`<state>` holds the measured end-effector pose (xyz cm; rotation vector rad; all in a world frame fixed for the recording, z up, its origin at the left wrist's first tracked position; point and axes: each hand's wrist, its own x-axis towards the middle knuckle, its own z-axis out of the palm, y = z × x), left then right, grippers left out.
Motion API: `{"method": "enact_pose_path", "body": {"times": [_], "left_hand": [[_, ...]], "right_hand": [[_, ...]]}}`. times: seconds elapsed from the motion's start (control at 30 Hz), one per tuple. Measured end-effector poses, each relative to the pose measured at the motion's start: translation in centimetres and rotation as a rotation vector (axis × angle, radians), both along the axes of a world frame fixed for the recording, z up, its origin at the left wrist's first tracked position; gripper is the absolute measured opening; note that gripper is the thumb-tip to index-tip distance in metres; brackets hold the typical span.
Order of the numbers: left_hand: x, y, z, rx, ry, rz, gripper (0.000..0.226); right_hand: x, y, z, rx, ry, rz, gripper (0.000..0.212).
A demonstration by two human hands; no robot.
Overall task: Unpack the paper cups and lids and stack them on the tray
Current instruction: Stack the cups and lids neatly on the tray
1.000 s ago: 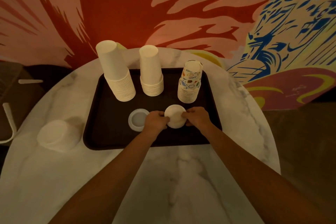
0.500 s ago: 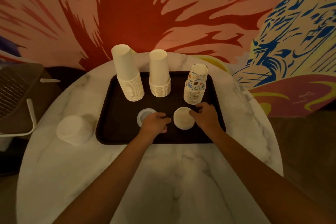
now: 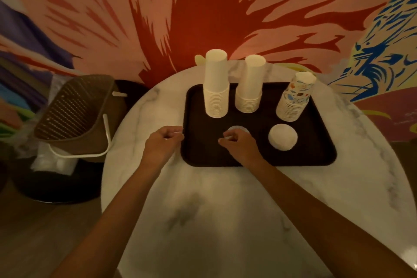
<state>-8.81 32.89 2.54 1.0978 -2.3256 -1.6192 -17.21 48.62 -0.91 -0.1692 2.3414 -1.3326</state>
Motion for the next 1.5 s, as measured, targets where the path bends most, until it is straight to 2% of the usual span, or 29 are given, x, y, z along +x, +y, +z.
{"method": "enact_pose_path", "body": {"times": [0.13,0.27,0.5,0.6,0.7,0.93,1.2,1.4,1.5], "left_hand": [[1.2,-5.0,-0.2,-0.046,0.005,0.001,0.020],[2.3,-8.8,-1.5,-0.019,-0.051,0.002,0.027],[2.2,-11.0,-4.0,0.270,-0.154,0.010,0.036],[2.1,-11.1,-4.8,0.336,-0.150,0.014,0.036],[2.2,-11.3,-5.2,0.374,-0.146,0.011,0.035],[2.1,-11.9,-5.1,0.369,-0.130,0.006,0.035],[1.4,-11.7,-2.6,0.322,-0.034,-0.035,0.039],[-1.2,-6.9,-0.5,0.176,-0.027,-0.170,0.039],[-3.1,-3.6,-0.7,0.172,-0.049,-0.252,0.037]], "right_hand": [[1.9,-4.7,-0.1,-0.057,-0.118,-0.013,0.033],[3.2,-8.8,-0.4,-0.084,-0.246,-0.017,0.031],[4.1,-12.6,-0.8,-0.021,-0.267,-0.112,0.031],[4.4,-13.3,-1.0,-0.028,-0.324,-0.125,0.024],[4.6,-13.8,-1.1,-0.012,-0.323,-0.134,0.031],[4.7,-13.8,-0.7,-0.026,-0.281,-0.148,0.027],[4.1,-12.6,1.8,-0.105,-0.216,-0.156,0.035],[2.6,-8.0,2.9,-0.109,-0.190,-0.248,0.035],[1.7,-4.8,2.9,-0.106,-0.207,-0.333,0.035]]}}
